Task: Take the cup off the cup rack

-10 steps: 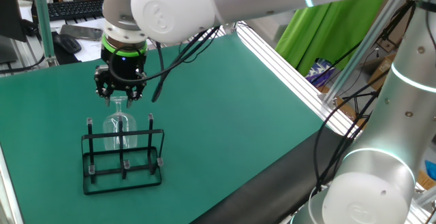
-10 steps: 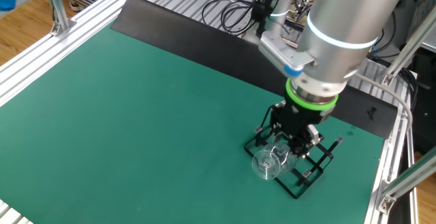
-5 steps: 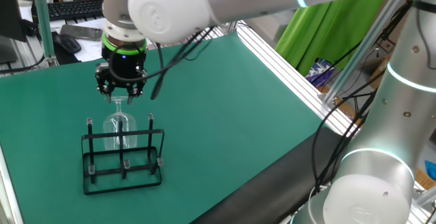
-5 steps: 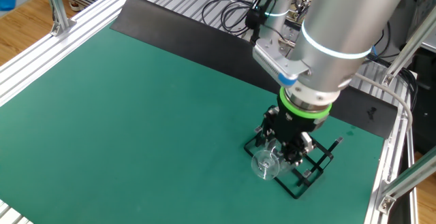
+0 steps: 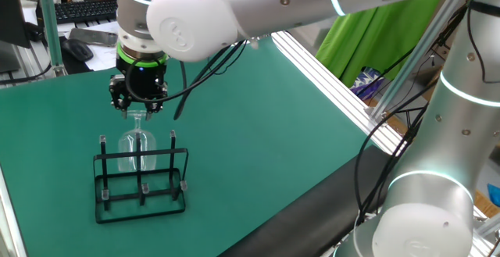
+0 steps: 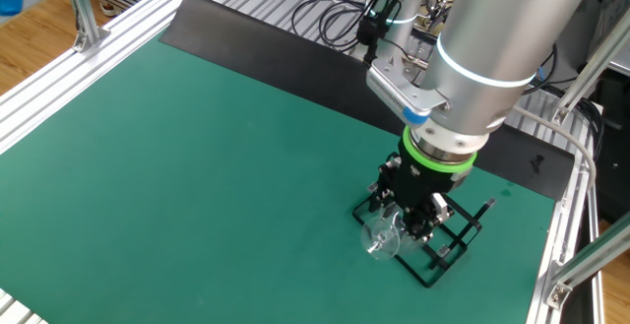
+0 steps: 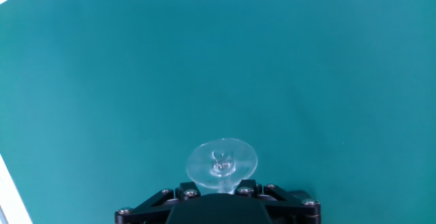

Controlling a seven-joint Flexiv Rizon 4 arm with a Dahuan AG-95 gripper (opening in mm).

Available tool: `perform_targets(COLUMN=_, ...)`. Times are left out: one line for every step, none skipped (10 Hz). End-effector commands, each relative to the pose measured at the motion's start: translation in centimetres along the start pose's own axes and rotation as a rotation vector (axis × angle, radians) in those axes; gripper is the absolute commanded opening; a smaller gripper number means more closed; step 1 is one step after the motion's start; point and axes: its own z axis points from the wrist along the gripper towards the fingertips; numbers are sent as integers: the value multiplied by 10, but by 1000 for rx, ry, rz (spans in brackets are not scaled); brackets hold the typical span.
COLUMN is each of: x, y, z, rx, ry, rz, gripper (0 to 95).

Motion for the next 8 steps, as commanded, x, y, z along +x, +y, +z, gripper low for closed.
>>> perform_targets(x=-5, y=0, z=2, rx=-4, ry=-7, rz=-1, gripper=380)
perform_targets(x=-8, y=1, z=2, rx=-5, ry=-11, rz=1, gripper=380)
perform_targets(x=-10, y=2, z=4, rx=-6, ry=-15, rz=2, gripper=380)
perform_targets(x=-10, y=1, z=4, rx=-6, ry=-15, rz=1, gripper=380)
perform_targets(x=-10, y=1, z=4, rx=-7, ry=-14, rz=1, gripper=380)
perform_targets(x=-10, y=2, z=4, rx=-7, ry=-14, rz=0, gripper=380)
perform_targets(x=-9, y=2, z=3, rx=-7, ry=-14, rz=0, gripper=380)
perform_targets(x=-9, y=2, z=3, rx=-6, ry=-14, rz=-1, gripper=380)
